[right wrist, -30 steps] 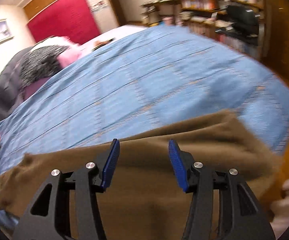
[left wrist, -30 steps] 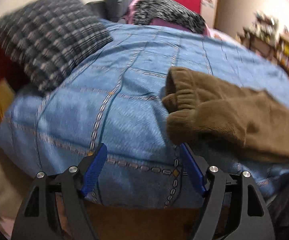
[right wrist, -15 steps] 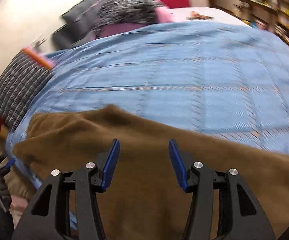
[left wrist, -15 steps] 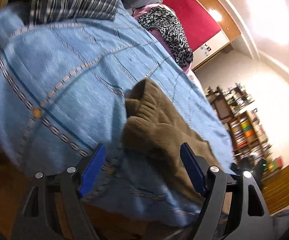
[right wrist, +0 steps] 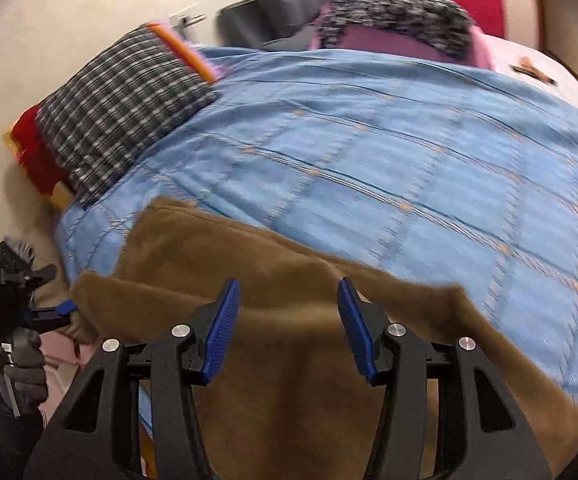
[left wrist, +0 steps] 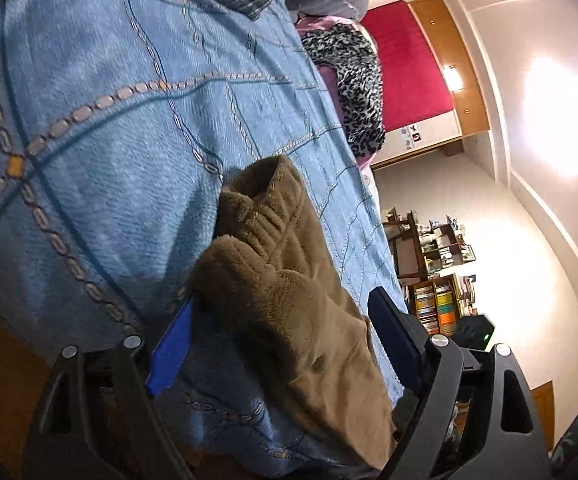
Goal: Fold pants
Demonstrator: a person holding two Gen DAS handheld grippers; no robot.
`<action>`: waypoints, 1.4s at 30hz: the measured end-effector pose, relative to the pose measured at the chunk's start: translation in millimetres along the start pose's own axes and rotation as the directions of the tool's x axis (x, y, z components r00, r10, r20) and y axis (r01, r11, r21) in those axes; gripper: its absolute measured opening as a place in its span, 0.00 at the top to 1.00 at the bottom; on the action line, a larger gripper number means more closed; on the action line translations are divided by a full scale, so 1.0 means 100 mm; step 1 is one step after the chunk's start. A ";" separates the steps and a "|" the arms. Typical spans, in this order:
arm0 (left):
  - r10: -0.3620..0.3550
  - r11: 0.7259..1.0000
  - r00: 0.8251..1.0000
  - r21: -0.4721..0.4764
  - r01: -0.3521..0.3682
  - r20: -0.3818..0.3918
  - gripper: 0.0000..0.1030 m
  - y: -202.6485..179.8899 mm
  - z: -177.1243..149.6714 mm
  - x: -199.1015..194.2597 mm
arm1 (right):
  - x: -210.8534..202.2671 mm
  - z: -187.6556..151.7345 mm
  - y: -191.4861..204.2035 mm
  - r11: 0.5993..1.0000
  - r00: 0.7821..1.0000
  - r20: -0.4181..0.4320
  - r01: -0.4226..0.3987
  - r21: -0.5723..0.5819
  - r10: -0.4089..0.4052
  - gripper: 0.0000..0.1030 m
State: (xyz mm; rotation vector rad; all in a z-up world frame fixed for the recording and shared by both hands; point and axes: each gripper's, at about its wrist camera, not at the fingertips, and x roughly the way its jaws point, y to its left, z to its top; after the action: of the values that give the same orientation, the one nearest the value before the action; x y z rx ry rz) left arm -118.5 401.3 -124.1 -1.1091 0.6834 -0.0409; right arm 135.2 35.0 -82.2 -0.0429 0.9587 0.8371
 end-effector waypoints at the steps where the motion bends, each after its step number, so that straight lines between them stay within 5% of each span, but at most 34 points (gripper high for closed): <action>1: 0.002 1.000 1.000 -0.001 -0.002 0.006 0.19 -0.02 -0.01 0.02 | 0.07 0.06 0.06 1.000 1.000 -0.005 -0.019 -0.008 0.019 0.49; 6: 0.034 0.999 0.998 0.012 -0.034 0.044 0.25 -0.10 -0.01 0.04 | 0.51 0.38 0.49 0.982 0.985 -0.063 -0.163 -0.092 0.158 0.33; 12: 0.107 0.994 0.994 0.008 -0.107 0.033 0.29 -0.14 -0.10 0.01 | 1.07 0.61 0.99 0.940 0.968 -0.153 -0.234 -0.249 0.200 0.33; 20: 0.115 0.991 0.993 -0.077 -0.113 0.028 0.26 -0.11 -0.12 0.05 | 1.55 0.58 1.25 0.907 0.948 -0.253 -0.269 -0.324 0.191 0.33; 23: 0.124 0.987 0.991 -0.112 -0.118 0.047 0.32 -0.09 -0.07 0.10 | 1.58 0.53 1.28 0.899 0.956 -0.240 -0.247 -0.362 0.166 0.60; 25: 0.131 0.987 0.990 -0.106 -0.124 0.060 0.63 -0.10 -0.04 0.13 | 1.58 0.55 1.23 0.907 0.966 -0.222 -0.206 -0.368 0.129 0.91; 27: 0.105 0.992 0.992 -0.084 -0.099 0.069 0.78 -0.16 0.00 0.14 | 1.53 0.62 1.12 0.921 0.970 -0.195 -0.202 -0.332 0.142 0.93; 32: -0.007 0.994 0.989 0.106 -0.008 0.145 0.85 -0.53 0.07 0.03 | 1.46 0.81 0.90 0.960 0.984 -0.109 -0.163 -0.229 0.141 0.94; 34: -0.003 0.981 0.984 0.193 -0.033 0.180 0.85 -0.60 0.11 0.03 | 1.44 0.86 0.89 0.967 0.989 -0.072 -0.140 -0.214 0.128 0.95; 39: 0.161 0.967 0.977 0.176 -0.185 0.142 0.85 -0.28 0.17 0.27 | 1.62 0.89 0.89 0.976 0.987 -0.118 -0.131 -0.172 0.112 0.92; 42: 0.226 0.959 0.969 0.150 -0.240 0.102 0.84 -0.01 0.11 0.36 | 1.50 0.86 0.79 0.981 0.987 -0.100 -0.139 -0.133 0.126 0.67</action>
State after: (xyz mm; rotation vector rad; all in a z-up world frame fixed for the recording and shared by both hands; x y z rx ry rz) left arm -83.3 397.3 -138.1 -0.8642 0.7183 0.1494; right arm 188.7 214.8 -116.1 -0.1396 0.9957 1.0321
